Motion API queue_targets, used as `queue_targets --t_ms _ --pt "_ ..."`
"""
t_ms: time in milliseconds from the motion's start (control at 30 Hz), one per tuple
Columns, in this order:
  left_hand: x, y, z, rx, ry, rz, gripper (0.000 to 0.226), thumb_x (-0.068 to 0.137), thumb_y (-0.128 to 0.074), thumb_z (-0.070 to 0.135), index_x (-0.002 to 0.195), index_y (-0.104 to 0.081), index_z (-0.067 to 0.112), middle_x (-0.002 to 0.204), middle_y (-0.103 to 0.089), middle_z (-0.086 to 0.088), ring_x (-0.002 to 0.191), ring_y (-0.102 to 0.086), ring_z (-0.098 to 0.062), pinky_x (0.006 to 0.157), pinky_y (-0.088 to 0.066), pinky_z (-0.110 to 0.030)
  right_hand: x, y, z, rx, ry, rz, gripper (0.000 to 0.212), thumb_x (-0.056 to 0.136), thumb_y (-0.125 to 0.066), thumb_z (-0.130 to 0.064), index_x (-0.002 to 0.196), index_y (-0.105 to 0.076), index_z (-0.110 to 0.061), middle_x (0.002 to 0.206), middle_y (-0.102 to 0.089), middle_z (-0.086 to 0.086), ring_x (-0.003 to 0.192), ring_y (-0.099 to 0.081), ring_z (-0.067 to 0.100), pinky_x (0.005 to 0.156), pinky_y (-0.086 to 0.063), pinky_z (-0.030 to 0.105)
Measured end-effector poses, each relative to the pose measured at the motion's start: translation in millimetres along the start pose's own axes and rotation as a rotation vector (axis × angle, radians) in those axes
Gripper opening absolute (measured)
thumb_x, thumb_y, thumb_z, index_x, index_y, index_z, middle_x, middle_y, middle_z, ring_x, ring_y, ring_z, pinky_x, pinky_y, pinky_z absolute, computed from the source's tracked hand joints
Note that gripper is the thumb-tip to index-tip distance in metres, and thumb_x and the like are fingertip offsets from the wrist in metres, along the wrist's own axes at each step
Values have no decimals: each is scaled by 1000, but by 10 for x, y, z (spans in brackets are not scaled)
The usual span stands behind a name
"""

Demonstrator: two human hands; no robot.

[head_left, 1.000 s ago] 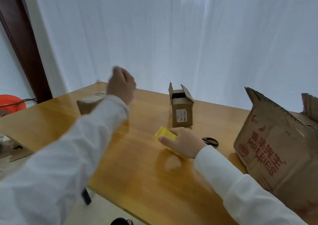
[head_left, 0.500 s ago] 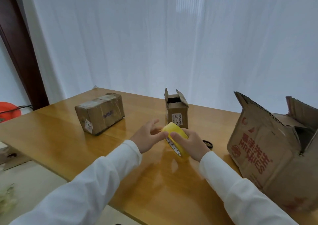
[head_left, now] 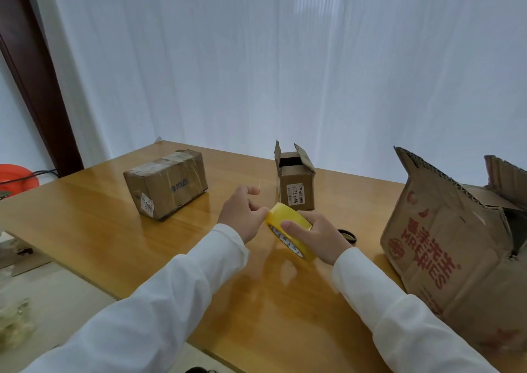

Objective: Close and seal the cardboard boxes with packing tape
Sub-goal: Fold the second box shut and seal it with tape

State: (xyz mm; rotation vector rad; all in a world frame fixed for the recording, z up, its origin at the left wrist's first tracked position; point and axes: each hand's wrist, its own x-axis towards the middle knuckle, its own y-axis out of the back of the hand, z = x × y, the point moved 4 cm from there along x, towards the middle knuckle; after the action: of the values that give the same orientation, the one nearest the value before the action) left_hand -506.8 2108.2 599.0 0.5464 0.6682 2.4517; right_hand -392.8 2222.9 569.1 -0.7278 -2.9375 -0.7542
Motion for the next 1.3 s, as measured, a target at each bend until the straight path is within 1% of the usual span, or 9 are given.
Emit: queue_targets --t_ms 267,433,533,600,700,833,1000,1200,1300 --pt "76 67 -38 25 167 -162 49 87 -64 20 128 -39 12 108 -59 -2 97 -55 -21 87 -45 -30 -24 -43 -36 -62 26 -33 71 62 -53 -72 96 -67 -11 91 -67 14 86 -64 29 81 -53 41" --pt "105 177 -17 -228 323 -245 50 85 -68 14 129 -44 8 82 -53 -2 81 -56 -16 93 -50 -33 22 -81 -80 -97 20 -44 56 74 -59 -60 91 -65 -7 75 -63 6 71 -59 21 70 -46 31" --pt "68 186 -92 -329 355 -272 46 86 -68 19 125 -47 8 92 -58 -3 83 -56 -13 88 -49 -32 39 -123 -102 -133 13 -71 38 88 -61 -47 86 -63 -8 71 -58 0 67 -55 15 68 -43 28" --pt "47 173 -104 -151 251 -252 48 85 -68 25 124 -42 12 99 -58 -3 91 -57 -16 86 -47 -30 53 -158 -114 -178 10 -89 33 89 -59 -47 88 -64 -15 73 -60 -2 70 -57 14 69 -44 26" --pt "-38 173 69 -11 4 -119 41 90 -61 20 125 -40 14 85 -54 -1 76 -52 -12 65 -40 -20 73 -166 -144 -214 -10 -88 33 89 -57 -49 88 -64 -17 74 -62 -2 70 -57 13 67 -45 24" --pt "-66 291 479 86 -350 -48 37 91 -60 14 117 -35 22 79 -55 4 73 -53 -9 69 -43 -18 131 -128 -153 -132 -63 -58 38 90 -54 -51 92 -65 -15 89 -70 8 83 -65 25 80 -52 36" --pt "96 413 520 246 -426 -20 42 91 -59 11 126 -36 12 85 -56 0 81 -55 -20 78 -43 -28 147 -214 -139 -47 -146 -83 36 91 -48 -56 91 -59 -22 91 -66 1 89 -63 22 88 -50 36" --pt "-29 334 771 435 -881 102 37 84 -63 3 111 -39 11 77 -45 8 67 -42 -15 73 -39 -28 218 -331 -171 84 -272 -68 59 88 -37 -67 117 -55 -19 115 -62 4 105 -58 21 100 -44 37" --pt "51 393 752 435 -798 47 31 87 -62 3 113 -46 4 77 -51 3 68 -51 -21 71 -47 -35 199 -341 -166 101 -326 -71 61 88 -38 -66 124 -51 -19 112 -58 1 104 -56 20 99 -43 34"
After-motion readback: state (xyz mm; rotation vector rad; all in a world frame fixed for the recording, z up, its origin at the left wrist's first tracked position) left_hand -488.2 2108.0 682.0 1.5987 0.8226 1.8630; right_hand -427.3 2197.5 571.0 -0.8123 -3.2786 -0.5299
